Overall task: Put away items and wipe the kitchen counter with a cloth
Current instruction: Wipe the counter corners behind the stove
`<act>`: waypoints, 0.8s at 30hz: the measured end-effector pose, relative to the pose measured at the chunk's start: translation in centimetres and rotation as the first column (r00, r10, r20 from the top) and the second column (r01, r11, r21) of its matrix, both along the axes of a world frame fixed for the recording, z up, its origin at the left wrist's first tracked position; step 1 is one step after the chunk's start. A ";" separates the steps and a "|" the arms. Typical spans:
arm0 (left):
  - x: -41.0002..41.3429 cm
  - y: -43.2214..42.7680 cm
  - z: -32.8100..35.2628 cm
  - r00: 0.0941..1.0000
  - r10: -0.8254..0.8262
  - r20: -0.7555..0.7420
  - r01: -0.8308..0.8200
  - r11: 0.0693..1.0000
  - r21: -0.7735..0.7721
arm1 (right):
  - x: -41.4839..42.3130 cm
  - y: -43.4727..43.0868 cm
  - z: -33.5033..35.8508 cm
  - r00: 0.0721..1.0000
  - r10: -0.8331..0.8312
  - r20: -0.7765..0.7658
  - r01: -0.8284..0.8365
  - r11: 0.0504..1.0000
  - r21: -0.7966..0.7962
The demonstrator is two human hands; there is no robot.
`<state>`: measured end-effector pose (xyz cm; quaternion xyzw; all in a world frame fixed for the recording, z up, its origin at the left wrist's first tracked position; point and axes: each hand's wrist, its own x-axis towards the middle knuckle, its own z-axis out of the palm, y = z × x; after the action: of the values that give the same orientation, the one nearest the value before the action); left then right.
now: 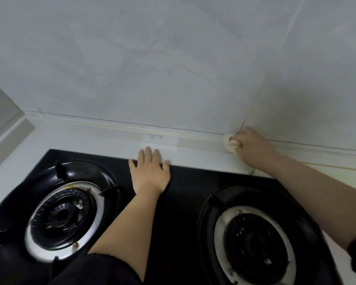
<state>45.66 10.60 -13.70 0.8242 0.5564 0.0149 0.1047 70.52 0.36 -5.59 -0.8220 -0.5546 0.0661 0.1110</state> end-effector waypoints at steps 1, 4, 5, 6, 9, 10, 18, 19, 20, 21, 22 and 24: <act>0.0 0.1 0.0 1.000 0.003 0.000 -0.003 1.000 -0.001 | -1.3 1.1 0.3 0.996 0.067 -0.052 -0.066 0.997 0.031; -0.1 0.1 0.3 1.000 -0.003 0.001 0.003 1.000 -0.006 | -6.4 5.2 -1.5 0.918 0.306 -0.251 -0.315 0.949 0.007; -0.1 0.1 0.3 1.000 -0.004 0.000 0.004 1.000 -0.010 | -7.9 6.2 -2.8 0.907 0.310 -0.284 -0.345 0.935 -0.078; -0.2 0.0 0.3 1.000 -0.003 -0.002 0.003 1.000 -0.011 | -8.8 6.9 -4.0 0.909 0.293 -0.297 -0.347 0.926 -0.147; -0.1 0.1 0.4 0.999 -0.032 -0.018 0.032 0.999 -0.010 | -8.0 5.5 -4.9 0.899 0.284 -0.334 -0.358 0.915 -0.187; -0.1 0.0 0.4 0.998 -0.054 -0.024 0.054 0.998 -0.013 | -6.6 4.3 -4.5 0.903 0.284 -0.322 -0.362 0.907 -0.215; 0.0 -0.2 0.4 0.992 -0.118 -0.053 0.118 0.993 -0.001 | 0.9 -2.3 -3.2 0.989 0.027 -0.146 -0.096 0.863 -0.496; 0.0 -0.2 0.4 0.992 -0.119 -0.051 0.119 0.993 -0.004 | -0.1 -1.5 -3.4 0.993 0.008 -0.116 -0.068 0.850 -0.522; 0.0 -0.1 0.4 0.992 -0.118 -0.044 0.118 0.993 -0.007 | -1.6 -0.5 -3.5 0.995 0.001 -0.095 -0.052 0.841 -0.538; 0.0 -0.1 0.3 0.993 -0.116 -0.036 0.116 0.993 -0.008 | -3.0 0.6 -3.7 0.995 0.034 -0.092 -0.078 0.847 -0.526; -0.1 -0.1 0.3 0.993 -0.114 -0.028 0.114 0.993 -0.009 | -4.8 1.8 -3.4 0.992 0.076 -0.097 -0.116 0.851 -0.512; -0.1 0.0 0.3 0.994 -0.110 -0.007 0.110 0.994 -0.011 | -8.1 4.3 -3.0 0.983 0.116 -0.139 -0.169 0.863 -0.476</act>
<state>45.52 10.59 -13.40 0.8532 0.5104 0.0029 0.1075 62.38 4.70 -8.59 -0.7755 -0.5728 0.2547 -0.0750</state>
